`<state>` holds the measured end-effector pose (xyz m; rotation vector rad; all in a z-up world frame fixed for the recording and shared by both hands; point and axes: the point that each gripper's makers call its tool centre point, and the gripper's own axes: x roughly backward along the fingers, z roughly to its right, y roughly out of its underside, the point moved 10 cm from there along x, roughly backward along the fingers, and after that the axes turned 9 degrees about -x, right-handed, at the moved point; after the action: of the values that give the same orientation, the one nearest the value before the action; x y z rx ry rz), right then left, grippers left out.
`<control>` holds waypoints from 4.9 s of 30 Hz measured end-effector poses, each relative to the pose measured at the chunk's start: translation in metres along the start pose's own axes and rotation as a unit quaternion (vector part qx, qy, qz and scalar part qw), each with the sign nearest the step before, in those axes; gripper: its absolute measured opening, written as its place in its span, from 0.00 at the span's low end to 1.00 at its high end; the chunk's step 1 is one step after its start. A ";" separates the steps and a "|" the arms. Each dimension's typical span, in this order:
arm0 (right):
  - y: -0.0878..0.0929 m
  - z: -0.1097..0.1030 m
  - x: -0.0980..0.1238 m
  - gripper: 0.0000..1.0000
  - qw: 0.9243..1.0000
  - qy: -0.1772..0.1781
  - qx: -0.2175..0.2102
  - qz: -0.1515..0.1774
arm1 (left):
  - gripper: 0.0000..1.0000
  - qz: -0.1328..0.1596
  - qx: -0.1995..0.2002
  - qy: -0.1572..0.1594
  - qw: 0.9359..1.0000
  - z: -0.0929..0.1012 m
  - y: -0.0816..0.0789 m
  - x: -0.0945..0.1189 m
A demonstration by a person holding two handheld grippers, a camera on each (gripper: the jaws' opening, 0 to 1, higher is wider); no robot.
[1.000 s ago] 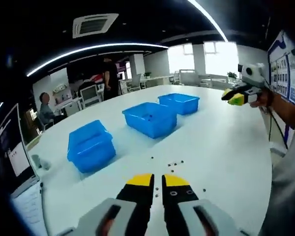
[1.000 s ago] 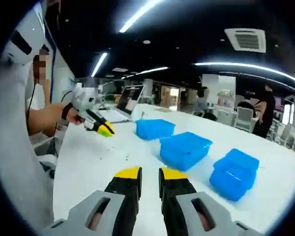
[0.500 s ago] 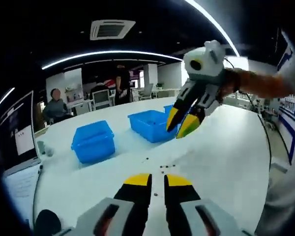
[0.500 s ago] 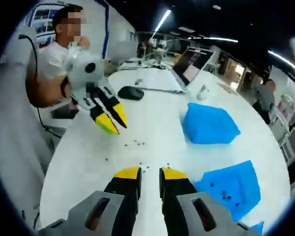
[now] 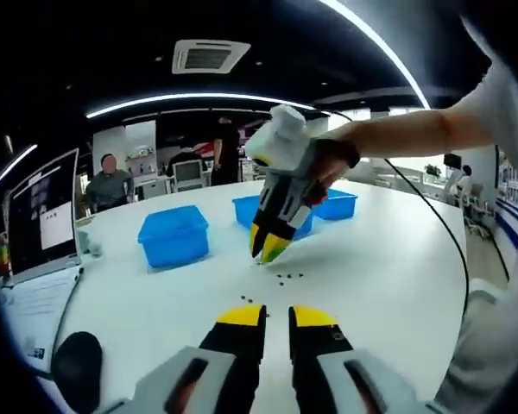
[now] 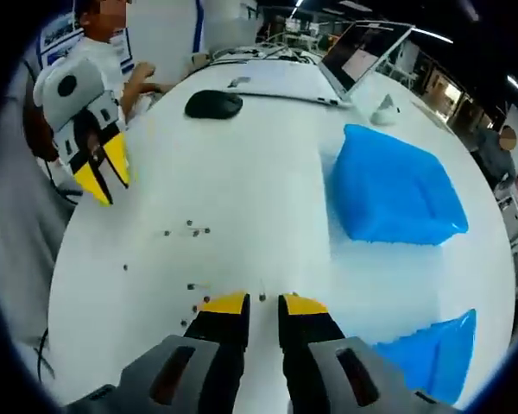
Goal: Pick up the resistors one by one and place each resistor into its matching bin, sorting the parts by color and model until every resistor is separated into the correct bin for its type
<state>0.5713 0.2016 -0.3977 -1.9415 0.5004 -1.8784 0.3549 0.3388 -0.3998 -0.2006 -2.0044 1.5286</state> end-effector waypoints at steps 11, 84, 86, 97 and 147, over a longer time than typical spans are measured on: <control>-0.011 0.001 0.004 0.06 1.000 -0.016 -0.021 0.008 | 0.15 0.006 0.020 0.001 1.000 -0.015 0.008 0.004; 0.019 -0.045 0.084 0.29 0.979 0.071 -0.011 0.192 | 0.15 -0.003 0.019 0.020 1.000 0.012 -0.018 -0.011; 0.019 -0.043 0.084 0.29 0.982 0.062 0.003 0.177 | 0.15 -0.004 0.018 0.017 1.000 0.011 -0.017 -0.010; 0.015 -0.050 0.048 0.25 0.996 -0.043 0.080 0.009 | 0.15 -0.011 0.032 -0.010 0.999 0.006 -0.005 0.003; 0.025 -0.010 0.061 0.06 0.952 -0.156 -0.153 0.215 | 0.15 -0.019 0.050 -0.009 0.999 0.006 0.010 0.001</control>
<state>0.5636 0.1490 -0.3580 -2.0541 1.0637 -1.2530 0.3481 0.3376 -0.4092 -0.1082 -1.9295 1.6067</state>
